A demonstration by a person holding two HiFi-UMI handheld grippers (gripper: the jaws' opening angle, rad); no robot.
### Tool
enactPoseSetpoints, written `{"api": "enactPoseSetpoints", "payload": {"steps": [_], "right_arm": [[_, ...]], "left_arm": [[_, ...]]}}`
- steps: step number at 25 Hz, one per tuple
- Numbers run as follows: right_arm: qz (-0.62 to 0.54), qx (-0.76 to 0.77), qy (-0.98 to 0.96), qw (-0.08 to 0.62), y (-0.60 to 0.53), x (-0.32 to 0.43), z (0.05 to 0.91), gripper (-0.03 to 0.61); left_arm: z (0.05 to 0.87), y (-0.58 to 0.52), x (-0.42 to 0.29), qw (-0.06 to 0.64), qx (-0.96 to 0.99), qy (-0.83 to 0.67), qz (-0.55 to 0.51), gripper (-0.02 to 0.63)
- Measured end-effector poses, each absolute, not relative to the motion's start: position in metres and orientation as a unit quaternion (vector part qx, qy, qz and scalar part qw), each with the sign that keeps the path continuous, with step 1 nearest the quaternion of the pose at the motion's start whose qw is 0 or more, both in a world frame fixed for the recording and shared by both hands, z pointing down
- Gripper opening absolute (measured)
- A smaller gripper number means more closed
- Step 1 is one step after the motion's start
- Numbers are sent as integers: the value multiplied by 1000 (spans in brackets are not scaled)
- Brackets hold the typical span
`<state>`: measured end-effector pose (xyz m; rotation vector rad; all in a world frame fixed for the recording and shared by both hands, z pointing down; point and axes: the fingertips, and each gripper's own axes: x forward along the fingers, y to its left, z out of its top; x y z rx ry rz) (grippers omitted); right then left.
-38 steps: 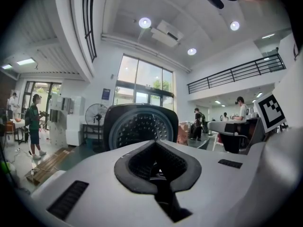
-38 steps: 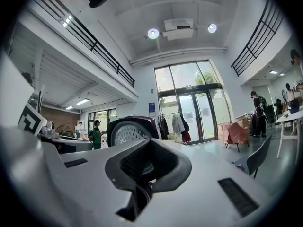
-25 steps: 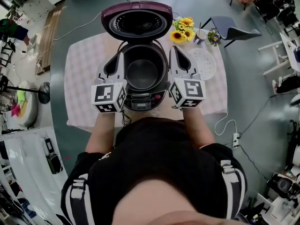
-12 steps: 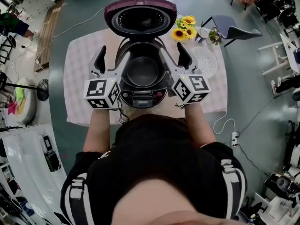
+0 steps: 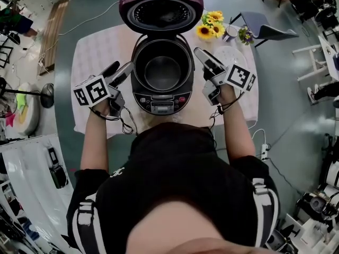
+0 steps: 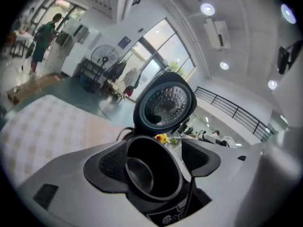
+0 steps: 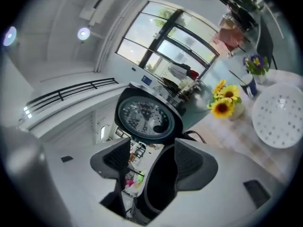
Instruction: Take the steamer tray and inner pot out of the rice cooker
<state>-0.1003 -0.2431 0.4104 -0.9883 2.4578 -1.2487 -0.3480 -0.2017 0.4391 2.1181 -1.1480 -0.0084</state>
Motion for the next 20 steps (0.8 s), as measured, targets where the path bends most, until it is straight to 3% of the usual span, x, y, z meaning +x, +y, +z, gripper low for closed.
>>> {"api": "enactPoseSetpoints", "payload": {"steps": [11, 20], "right_arm": [[-588, -237, 773, 36, -221, -110, 504, 267], [-624, -223, 748, 37, -219, -115, 519, 264]], "left_arm": [[500, -188, -326, 603, 735, -295, -92, 359], [511, -190, -322, 648, 707, -253, -125, 359]]}}
